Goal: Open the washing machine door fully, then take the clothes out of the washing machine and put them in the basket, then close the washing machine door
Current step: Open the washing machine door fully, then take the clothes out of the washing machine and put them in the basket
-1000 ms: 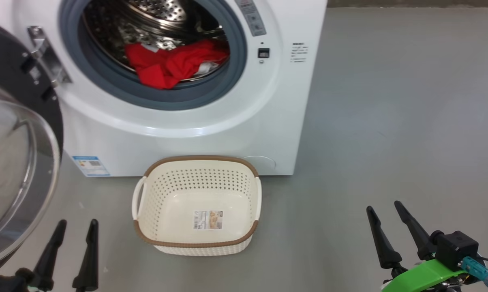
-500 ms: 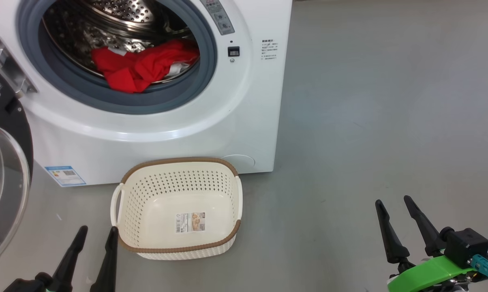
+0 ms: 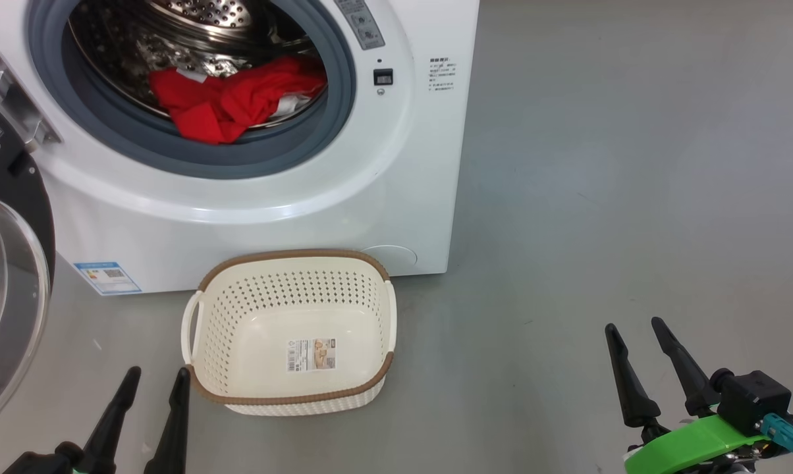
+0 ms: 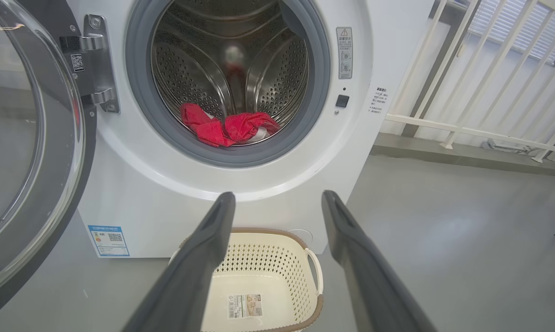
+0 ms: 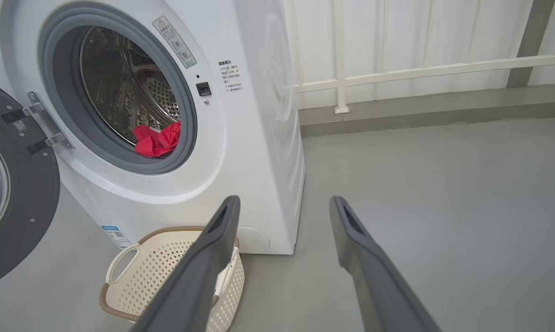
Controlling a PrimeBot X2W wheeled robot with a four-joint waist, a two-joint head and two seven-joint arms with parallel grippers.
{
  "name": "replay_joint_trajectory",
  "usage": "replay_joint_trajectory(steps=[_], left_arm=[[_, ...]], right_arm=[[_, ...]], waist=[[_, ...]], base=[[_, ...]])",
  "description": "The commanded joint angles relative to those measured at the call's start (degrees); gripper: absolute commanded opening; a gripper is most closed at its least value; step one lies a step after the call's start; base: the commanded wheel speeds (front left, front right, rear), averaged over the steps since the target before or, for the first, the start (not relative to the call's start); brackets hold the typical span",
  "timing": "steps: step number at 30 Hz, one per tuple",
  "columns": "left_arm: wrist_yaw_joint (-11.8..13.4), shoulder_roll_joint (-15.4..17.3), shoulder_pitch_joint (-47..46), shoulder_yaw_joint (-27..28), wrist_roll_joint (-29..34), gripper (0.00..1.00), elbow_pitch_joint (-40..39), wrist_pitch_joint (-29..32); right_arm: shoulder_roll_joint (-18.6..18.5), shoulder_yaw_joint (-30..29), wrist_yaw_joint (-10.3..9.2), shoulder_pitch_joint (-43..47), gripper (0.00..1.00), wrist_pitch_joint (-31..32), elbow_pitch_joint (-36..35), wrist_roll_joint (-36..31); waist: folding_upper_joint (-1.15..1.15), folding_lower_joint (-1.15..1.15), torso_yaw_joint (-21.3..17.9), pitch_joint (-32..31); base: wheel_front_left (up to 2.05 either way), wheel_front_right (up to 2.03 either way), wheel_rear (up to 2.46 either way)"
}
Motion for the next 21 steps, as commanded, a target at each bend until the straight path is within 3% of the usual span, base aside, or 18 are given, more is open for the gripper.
replay_joint_trajectory(steps=[1, 9, 21], left_arm=[[0.1, 1.6, -2.4, 1.9, -0.6, 1.0, -1.0, -0.3], [0.1, 2.6, -3.0, 0.7, -2.2, 1.0, -1.0, -0.3], [0.1, 2.1, -4.0, 3.2, -0.2, 1.0, -0.4, -0.3]], right_arm=[[-0.6, 1.2, 0.36, -0.9, 1.0, -0.5, -1.6, -0.1], [-0.4, 1.3, 0.36, -1.3, 1.0, -0.5, -1.6, -0.2], [0.0, 1.4, 0.36, -1.6, 1.0, -0.5, -1.4, -0.3]], waist=[[0.0, 0.0, 0.1, 0.1], [0.0, 0.0, 0.2, 0.8], [0.0, 0.0, 0.0, 1.3]], base=[[0.07, -0.27, 0.2], [0.67, -0.89, 0.22], [1.6, -1.66, 0.05]])
